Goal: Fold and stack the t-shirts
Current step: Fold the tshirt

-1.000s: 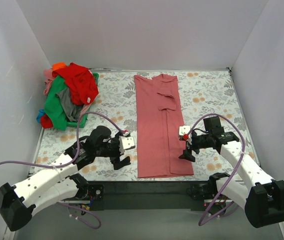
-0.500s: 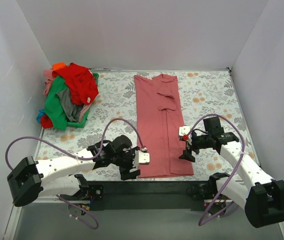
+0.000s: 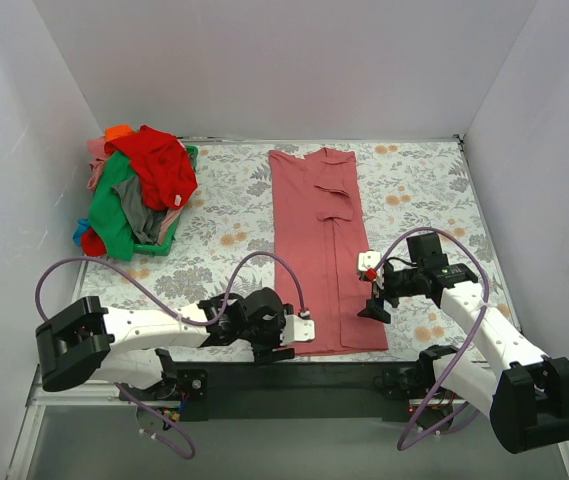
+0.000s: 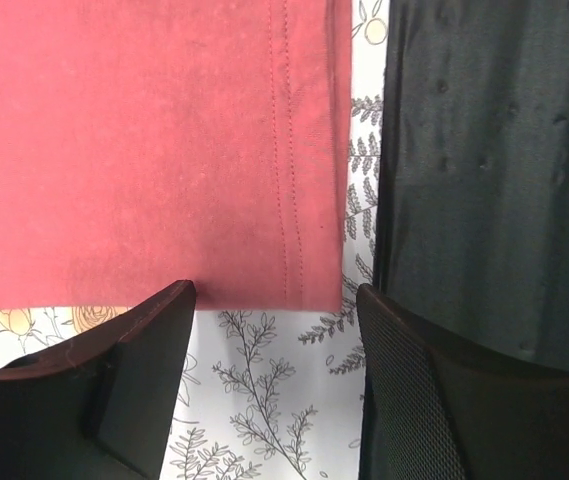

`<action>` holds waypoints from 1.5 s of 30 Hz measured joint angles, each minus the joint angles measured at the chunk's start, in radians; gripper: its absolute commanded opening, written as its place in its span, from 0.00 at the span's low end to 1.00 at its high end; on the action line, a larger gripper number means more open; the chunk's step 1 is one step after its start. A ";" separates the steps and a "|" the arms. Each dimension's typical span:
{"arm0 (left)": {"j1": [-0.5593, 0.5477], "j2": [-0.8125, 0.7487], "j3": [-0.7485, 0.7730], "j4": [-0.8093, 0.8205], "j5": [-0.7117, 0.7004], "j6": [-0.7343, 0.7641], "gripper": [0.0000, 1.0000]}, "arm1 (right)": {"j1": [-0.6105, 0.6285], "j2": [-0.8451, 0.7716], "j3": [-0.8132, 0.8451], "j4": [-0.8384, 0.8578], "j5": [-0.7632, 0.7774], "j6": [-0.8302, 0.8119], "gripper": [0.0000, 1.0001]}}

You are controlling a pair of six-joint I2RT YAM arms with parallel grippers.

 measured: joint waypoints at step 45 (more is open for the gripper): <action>-0.056 0.030 -0.062 0.163 -0.080 0.008 0.49 | 0.000 0.017 0.000 0.000 0.003 0.000 0.98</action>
